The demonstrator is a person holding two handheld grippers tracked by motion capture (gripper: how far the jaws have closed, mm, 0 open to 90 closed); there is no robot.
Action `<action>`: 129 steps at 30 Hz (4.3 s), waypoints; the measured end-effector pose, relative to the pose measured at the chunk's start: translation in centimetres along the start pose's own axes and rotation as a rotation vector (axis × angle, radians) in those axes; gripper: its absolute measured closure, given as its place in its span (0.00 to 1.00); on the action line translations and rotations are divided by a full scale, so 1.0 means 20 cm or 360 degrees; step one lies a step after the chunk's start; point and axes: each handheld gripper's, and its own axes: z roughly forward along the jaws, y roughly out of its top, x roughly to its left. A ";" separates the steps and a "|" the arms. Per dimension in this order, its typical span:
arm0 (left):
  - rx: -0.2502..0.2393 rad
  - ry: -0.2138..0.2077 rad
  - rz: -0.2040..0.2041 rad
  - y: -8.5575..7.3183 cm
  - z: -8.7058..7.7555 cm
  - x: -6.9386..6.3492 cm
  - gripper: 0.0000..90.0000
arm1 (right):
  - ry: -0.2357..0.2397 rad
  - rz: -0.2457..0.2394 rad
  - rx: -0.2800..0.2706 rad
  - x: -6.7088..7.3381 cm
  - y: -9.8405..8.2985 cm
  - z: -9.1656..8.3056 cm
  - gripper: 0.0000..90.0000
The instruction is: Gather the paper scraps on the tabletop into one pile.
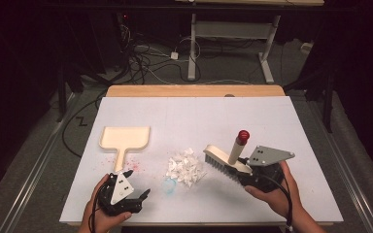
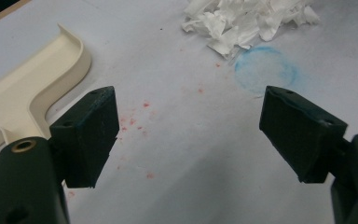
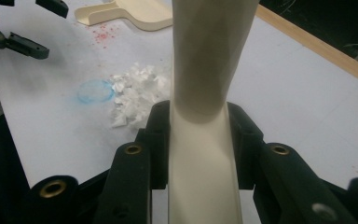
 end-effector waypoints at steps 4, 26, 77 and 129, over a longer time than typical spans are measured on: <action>0.0005 0.0004 0.0001 -0.01 0.00 0.00 0.21 | 0.0003 0.0021 0.0008 -0.04 -0.03 -0.04 0.75; 0.0032 0.0013 0.0004 0.00 0.04 -0.01 0.22 | 0.0406 0.0007 0.0461 -0.26 -0.30 -0.20 0.75; 0.0022 -0.0033 0.0007 0.01 0.03 -0.03 0.22 | -0.0335 -0.0082 0.0092 -0.44 -0.19 0.07 0.39; 0.0016 0.0111 0.0032 0.02 0.04 0.00 0.20 | -0.0557 0.0024 -0.0229 -0.23 -0.59 -0.12 0.22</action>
